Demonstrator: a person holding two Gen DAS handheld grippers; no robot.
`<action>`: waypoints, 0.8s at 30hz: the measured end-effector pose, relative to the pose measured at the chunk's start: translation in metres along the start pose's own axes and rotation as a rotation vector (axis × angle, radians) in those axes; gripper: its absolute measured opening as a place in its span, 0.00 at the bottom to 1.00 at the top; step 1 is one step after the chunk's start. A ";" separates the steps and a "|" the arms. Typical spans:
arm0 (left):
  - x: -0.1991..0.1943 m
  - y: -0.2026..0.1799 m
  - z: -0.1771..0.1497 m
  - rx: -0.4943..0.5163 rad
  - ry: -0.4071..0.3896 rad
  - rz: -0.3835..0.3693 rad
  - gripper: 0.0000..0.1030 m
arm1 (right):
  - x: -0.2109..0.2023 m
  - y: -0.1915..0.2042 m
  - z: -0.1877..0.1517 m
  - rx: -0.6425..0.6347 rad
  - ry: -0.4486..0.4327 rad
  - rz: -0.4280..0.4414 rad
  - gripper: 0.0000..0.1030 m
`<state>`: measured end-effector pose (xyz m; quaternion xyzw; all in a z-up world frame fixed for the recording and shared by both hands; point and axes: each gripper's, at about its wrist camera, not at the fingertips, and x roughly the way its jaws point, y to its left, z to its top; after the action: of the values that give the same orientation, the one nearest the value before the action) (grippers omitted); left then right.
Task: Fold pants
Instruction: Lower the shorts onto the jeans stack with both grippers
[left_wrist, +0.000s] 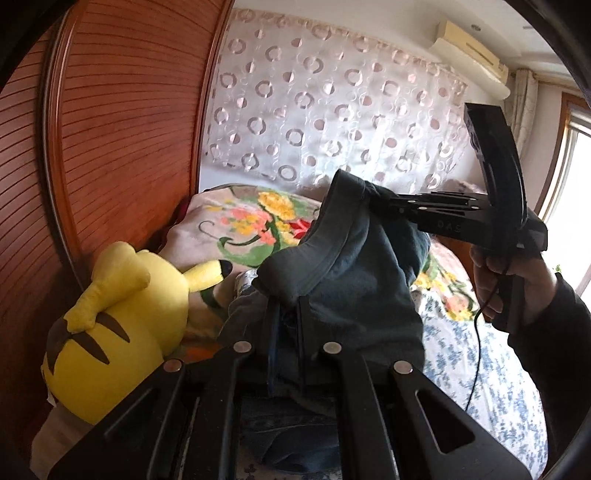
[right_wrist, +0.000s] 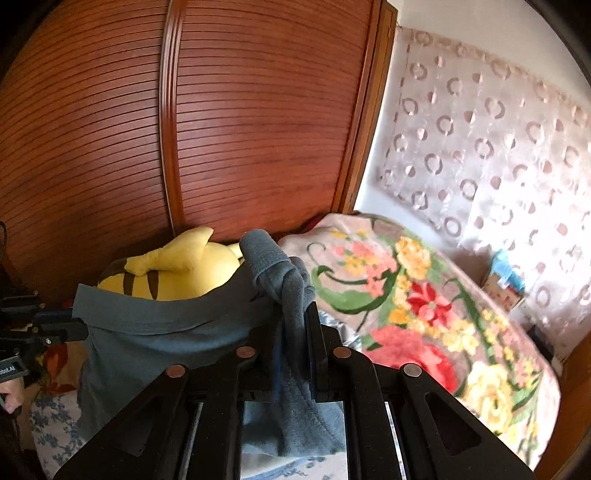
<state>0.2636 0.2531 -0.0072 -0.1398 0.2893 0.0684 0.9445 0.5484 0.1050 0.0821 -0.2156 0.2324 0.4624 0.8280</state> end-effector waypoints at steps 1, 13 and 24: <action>-0.001 -0.001 -0.001 0.003 0.008 -0.001 0.10 | 0.003 -0.003 -0.001 0.024 0.005 -0.007 0.19; -0.023 -0.030 -0.023 0.021 0.002 -0.097 0.27 | -0.017 -0.008 -0.044 0.205 -0.006 -0.049 0.38; -0.014 -0.051 -0.031 0.067 0.045 -0.108 0.23 | -0.001 -0.024 -0.058 0.383 0.050 0.038 0.38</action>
<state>0.2462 0.1948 -0.0126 -0.1251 0.3046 0.0042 0.9442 0.5581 0.0596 0.0399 -0.0612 0.3408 0.4199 0.8389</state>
